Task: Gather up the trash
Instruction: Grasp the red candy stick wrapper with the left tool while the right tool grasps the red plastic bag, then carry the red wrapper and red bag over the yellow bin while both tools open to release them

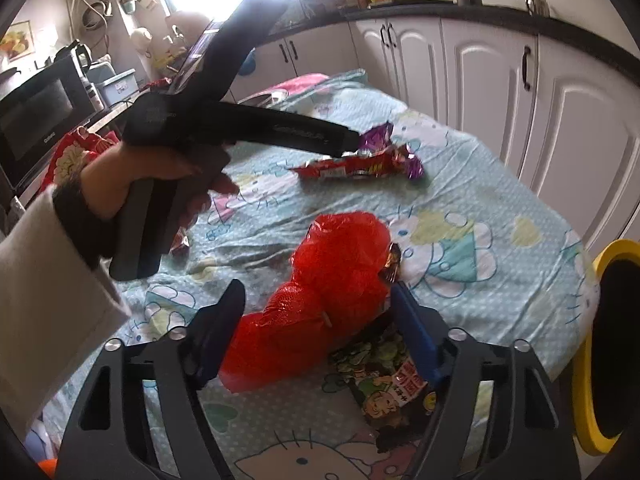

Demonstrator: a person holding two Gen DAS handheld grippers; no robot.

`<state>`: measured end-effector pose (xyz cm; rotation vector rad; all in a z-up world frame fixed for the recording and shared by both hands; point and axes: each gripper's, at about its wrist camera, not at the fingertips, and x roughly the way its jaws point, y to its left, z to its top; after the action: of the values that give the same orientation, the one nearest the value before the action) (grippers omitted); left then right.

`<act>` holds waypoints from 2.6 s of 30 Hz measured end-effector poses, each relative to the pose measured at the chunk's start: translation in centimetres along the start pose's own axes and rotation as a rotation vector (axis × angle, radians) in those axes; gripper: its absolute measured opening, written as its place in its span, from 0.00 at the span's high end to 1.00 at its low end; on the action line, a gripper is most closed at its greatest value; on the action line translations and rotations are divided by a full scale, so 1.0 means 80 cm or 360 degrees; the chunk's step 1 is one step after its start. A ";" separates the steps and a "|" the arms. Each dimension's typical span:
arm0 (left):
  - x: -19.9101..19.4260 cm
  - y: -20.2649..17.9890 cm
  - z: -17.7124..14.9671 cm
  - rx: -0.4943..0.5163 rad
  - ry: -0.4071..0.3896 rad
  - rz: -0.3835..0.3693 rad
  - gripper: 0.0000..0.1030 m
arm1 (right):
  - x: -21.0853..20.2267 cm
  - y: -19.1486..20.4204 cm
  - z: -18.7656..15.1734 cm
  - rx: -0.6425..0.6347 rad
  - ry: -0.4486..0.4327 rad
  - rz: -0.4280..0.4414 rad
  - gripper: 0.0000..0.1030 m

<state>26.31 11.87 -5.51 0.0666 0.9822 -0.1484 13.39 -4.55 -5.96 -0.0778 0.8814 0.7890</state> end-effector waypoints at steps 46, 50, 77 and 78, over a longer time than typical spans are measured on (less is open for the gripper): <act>-0.176 -0.060 -0.042 -0.0340 -0.0514 -0.0056 0.95 | -0.153 -0.047 0.002 0.0069 -0.0485 0.0018 0.71; -0.178 -0.085 -0.034 -0.0305 -0.0538 -0.0088 0.95 | -0.174 -0.069 -0.001 0.0104 -0.0533 -0.0041 0.71; -0.144 -0.228 0.001 -0.0066 -0.0509 -0.0281 0.95 | -0.273 -0.207 -0.043 0.0265 -0.0675 -0.0449 0.71; -0.142 -0.234 0.002 -0.0056 -0.0504 -0.0292 0.95 | -0.275 -0.212 -0.047 0.0274 -0.0675 -0.0459 0.71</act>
<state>17.32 -5.58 4.24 -0.0781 0.6735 -0.3003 13.58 -31.04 3.14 0.1100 0.5156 0.4334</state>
